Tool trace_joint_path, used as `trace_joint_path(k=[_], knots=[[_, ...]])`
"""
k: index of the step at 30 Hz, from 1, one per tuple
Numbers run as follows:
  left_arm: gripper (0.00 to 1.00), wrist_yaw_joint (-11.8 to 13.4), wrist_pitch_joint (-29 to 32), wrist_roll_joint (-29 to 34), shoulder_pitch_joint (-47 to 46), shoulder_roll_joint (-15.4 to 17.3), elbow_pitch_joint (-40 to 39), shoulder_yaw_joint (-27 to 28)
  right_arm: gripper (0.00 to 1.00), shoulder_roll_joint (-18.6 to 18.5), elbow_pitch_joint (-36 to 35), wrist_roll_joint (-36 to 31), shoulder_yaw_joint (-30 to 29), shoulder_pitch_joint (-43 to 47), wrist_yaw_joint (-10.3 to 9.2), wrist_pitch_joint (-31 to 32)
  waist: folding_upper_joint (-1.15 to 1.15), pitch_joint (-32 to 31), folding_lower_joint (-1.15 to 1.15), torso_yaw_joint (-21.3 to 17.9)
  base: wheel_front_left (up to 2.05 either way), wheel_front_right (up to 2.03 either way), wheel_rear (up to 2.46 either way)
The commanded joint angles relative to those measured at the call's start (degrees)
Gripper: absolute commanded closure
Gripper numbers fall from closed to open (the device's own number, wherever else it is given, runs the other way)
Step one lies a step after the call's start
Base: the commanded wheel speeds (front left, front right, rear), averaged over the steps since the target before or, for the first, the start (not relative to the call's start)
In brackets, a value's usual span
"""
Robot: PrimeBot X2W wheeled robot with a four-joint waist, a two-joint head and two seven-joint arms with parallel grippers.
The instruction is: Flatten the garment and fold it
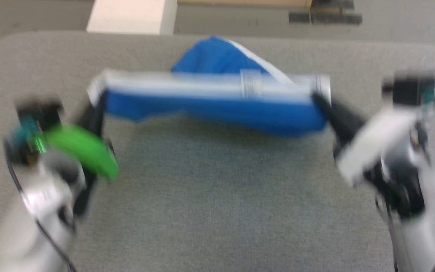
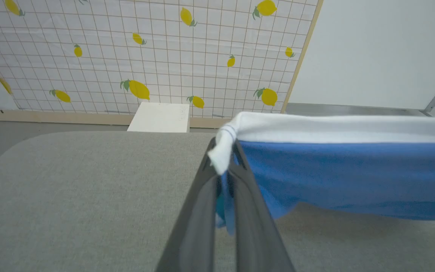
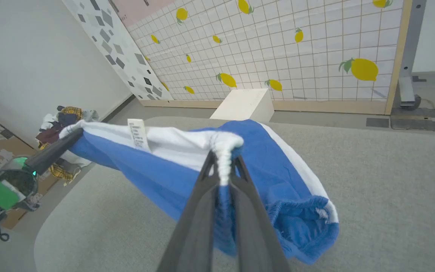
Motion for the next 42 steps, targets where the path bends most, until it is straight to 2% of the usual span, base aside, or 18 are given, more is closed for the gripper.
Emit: trace_joint_path(k=[1, 7, 11, 15, 18, 22, 24, 29, 33, 36, 42], knots=[[1.00, 1.80, 1.02, -1.45, 5.11, 0.39, -2.32, 0.23, 1.00, 0.05, -3.26, 0.42, -1.78, 5.22, -0.10, 2.64, 0.00, -5.07, 0.00, 0.91, 0.00, 0.00, 0.00], [1.00, 7.60, 4.87, -4.69, 20.73, 0.68, -11.21, -0.36, 1.00, 1.58, -12.80, -0.20, -4.43, 23.79, -0.10, 14.86, 0.00, -7.79, 0.00, 1.62, 0.00, 0.00, 0.00], [1.00, 9.92, 9.61, -7.10, 27.90, 1.27, -13.25, -1.93, 1.00, 1.09, -13.95, -2.09, -2.01, 31.30, -0.10, 22.09, 0.00, -9.14, 0.00, 1.25, 0.00, 0.00, 0.00], [1.00, 13.05, 13.25, -8.47, 33.08, 2.46, -15.00, -2.33, 1.00, 0.70, -13.14, -4.01, -0.82, 35.96, -0.10, 28.57, 0.00, -10.18, 0.00, 0.90, 0.00, 0.00, 0.00], [1.00, 14.32, 14.16, -9.11, 35.18, 3.42, -16.10, -1.72, 1.00, 1.57, -13.54, -3.79, -0.71, 37.65, -0.10, 32.30, 0.00, -10.40, 0.00, 0.56, 0.00, 0.00, 0.00], [1.00, 14.64, 12.54, -8.87, 33.88, 3.49, -18.24, -0.20, 1.00, 2.93, -15.83, -4.54, -1.76, 35.94, -0.10, 30.56, 0.00, -9.80, 0.00, 0.03, 0.00, 0.00, 0.00], [1.00, 14.12, 11.79, -7.88, 31.13, 3.47, -18.66, -0.05, 1.00, 3.52, -16.03, -5.96, -2.60, 34.15, -0.10, 28.34, 0.00, -9.08, 0.00, -0.25, 0.00, 0.00, 0.00], [1.00, 10.12, 10.77, -5.15, 19.87, 2.33, -15.01, -1.59, 1.00, 4.99, -13.85, -9.80, -5.18, 29.07, -0.10, 23.33, 0.00, -6.06, 0.00, -1.28, 0.00, 0.00, 0.00], [1.00, 6.45, 10.61, -2.55, 9.28, 0.42, -8.13, -3.96, 1.00, 5.51, -11.58, -11.66, -7.22, 25.04, -0.10, 19.61, 0.00, -2.27, 0.00, -2.79, 0.00, 0.00, 0.00], [1.00, 3.88, 10.82, -0.95, 1.89, -0.96, -2.44, -5.53, 1.00, 5.56, -8.96, -10.62, -7.01, 22.32, -0.10, 17.01, 0.00, 0.62, 0.00, -4.51, 0.00, 0.00, 0.00], [1.00, -0.77, 11.89, 1.48, -9.50, -1.78, 7.59, -7.79, 1.00, 5.57, -5.35, -9.84, -6.02, 18.29, -0.10, 13.42, 0.00, 6.18, 0.00, -8.57, 0.00, 0.00, 0.00]])
